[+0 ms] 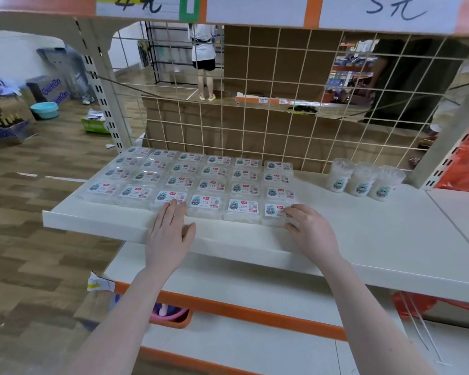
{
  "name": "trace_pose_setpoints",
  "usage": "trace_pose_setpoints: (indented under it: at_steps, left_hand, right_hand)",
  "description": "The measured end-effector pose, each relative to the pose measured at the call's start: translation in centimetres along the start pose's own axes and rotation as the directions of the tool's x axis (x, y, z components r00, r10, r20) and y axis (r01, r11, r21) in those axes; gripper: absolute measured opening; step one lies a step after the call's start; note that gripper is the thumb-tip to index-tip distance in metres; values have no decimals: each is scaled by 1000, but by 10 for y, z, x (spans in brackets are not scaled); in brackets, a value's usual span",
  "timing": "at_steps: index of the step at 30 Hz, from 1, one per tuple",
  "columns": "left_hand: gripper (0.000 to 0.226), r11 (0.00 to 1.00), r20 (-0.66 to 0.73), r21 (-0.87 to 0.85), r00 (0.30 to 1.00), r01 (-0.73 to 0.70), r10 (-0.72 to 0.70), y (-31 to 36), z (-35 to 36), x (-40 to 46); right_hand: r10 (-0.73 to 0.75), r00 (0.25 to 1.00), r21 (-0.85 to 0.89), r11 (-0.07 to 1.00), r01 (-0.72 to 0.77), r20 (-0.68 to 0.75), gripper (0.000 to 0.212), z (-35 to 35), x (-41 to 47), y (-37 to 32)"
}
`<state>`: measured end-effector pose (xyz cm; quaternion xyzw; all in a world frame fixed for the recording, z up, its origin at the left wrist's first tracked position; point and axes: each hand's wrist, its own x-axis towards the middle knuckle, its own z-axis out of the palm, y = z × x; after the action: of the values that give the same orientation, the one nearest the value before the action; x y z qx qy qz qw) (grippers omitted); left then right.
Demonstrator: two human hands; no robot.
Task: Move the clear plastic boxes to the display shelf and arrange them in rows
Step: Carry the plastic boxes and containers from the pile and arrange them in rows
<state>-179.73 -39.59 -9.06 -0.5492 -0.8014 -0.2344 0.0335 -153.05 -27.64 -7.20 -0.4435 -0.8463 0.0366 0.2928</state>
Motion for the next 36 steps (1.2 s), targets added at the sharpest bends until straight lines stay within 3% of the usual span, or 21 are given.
trace_pose_setpoints:
  at_steps: [8,13,19,25,32,36]
  left_hand:
    - [58,999,35,-52,999,-9,10,6,-8,-2]
    - [57,995,42,-83,998,-50,54,29,-5,-13]
    - [59,991,95,-104,991,-83,93,81,-5,-23]
    - [60,987,143,-116,981,-115,131,163,-5,-35]
    - [62,958,204,-223,952,-180,227,302,13,-82]
    - [62,940,260,-266,923,-212,282,377,32,-110]
  right_hand:
    - [61,990,-66,995,-70,-128,28,-10,-24,-11]
    - [239,957,-131,956,-261,-162,28,-25,-56,-2]
    - [354,889,-113,910,-400,-290,29,-54,-92,18]
    - [394,817,-118,869,-480,-422,29,-100,-135,56]
    - [399,725,-178,797,-577,-562,26,-185,-200,129]
    - [419,699,-202,757,-622,-580,33,-231,-241,180]
